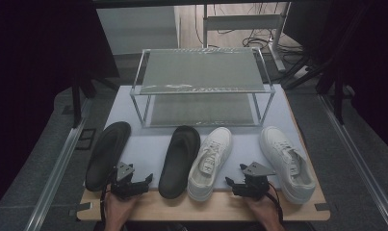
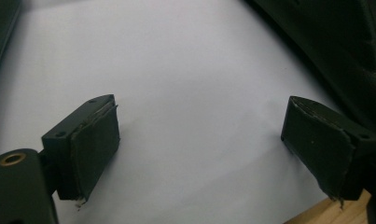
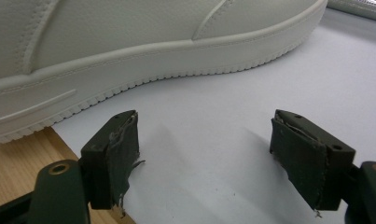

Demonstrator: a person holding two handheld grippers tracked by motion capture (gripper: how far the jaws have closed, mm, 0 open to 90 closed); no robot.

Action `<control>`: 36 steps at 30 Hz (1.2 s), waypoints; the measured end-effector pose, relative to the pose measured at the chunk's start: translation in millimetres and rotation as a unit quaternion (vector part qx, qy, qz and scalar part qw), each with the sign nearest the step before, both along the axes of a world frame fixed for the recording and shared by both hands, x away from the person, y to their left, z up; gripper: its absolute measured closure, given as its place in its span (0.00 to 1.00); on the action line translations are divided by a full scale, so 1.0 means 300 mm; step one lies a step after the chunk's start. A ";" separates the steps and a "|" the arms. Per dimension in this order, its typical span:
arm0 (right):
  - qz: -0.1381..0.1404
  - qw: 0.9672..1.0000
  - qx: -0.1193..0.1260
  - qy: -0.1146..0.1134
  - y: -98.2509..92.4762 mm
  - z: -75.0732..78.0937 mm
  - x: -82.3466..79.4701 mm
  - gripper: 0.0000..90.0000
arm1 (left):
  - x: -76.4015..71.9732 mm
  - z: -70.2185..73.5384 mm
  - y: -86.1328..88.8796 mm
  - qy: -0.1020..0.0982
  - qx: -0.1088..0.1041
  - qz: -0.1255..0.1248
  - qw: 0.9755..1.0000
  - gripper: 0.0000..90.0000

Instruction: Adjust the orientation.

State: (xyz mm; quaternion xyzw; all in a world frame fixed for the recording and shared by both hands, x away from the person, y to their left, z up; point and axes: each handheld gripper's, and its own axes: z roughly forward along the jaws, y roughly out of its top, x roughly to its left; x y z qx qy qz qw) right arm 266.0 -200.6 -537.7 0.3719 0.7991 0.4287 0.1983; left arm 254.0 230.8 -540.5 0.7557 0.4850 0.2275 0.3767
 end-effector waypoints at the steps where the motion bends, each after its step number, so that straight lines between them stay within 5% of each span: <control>1: 0.000 1.000 0.000 0.000 0.000 0.000 0.000 0.26 | 0.000 0.000 0.000 0.000 0.000 0.000 1.000 0.12; 26: -0.006 1.000 0.002 0.001 0.000 0.000 -0.005 0.26 | -0.001 0.000 -0.008 0.001 -0.004 0.014 1.000 0.12; 36: -0.025 1.000 -0.002 0.006 -0.007 -0.001 -0.002 0.15 | -0.001 0.002 -0.002 0.002 -0.007 0.007 1.000 0.12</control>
